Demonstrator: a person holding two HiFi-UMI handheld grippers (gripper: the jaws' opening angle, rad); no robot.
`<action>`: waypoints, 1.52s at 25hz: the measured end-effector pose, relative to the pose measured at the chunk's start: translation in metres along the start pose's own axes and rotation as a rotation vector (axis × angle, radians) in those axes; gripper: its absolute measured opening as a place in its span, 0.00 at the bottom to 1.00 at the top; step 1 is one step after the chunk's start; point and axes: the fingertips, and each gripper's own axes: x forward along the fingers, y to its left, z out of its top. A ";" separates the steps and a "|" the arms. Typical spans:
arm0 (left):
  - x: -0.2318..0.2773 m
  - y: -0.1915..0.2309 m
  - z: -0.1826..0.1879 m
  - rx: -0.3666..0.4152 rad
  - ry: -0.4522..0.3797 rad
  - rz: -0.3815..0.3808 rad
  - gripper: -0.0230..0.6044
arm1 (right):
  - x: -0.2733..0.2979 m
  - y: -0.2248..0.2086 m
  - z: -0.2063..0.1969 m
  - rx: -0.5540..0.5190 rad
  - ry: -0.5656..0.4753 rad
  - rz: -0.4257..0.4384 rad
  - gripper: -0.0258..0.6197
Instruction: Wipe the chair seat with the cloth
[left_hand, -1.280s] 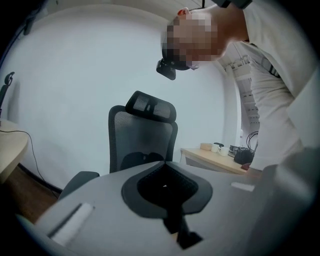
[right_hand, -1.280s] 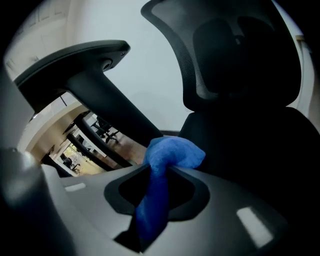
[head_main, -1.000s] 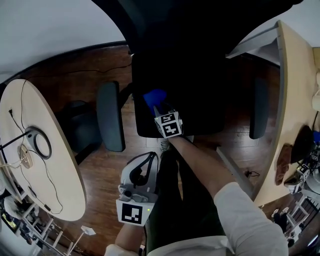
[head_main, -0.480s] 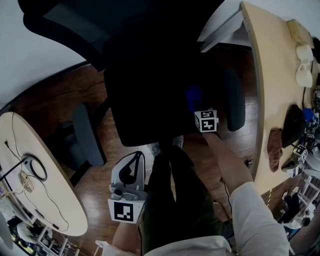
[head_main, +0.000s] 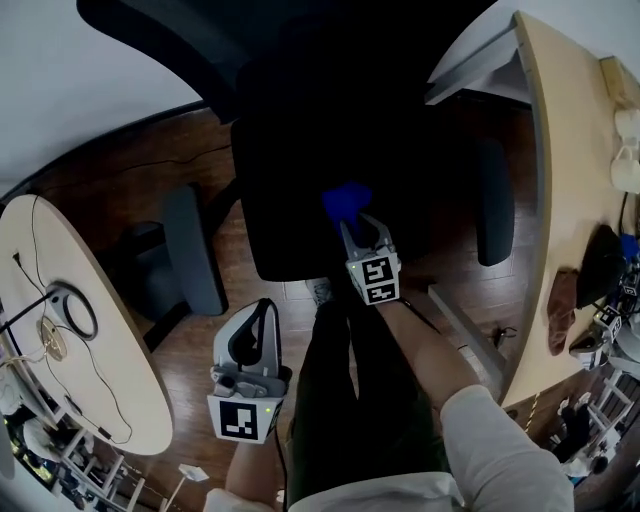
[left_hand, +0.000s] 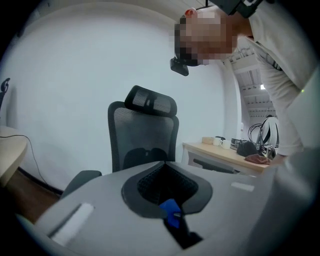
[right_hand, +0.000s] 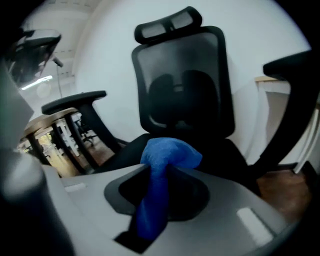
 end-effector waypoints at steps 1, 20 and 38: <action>-0.007 0.009 -0.004 -0.015 0.007 0.033 0.09 | 0.005 0.032 0.002 -0.051 -0.027 0.033 0.18; -0.021 0.024 -0.033 -0.138 0.016 0.128 0.09 | -0.010 0.067 -0.106 -0.245 0.012 0.050 0.18; 0.026 -0.034 0.024 -0.137 -0.008 0.007 0.09 | -0.170 -0.080 0.002 -0.038 -0.054 -0.212 0.18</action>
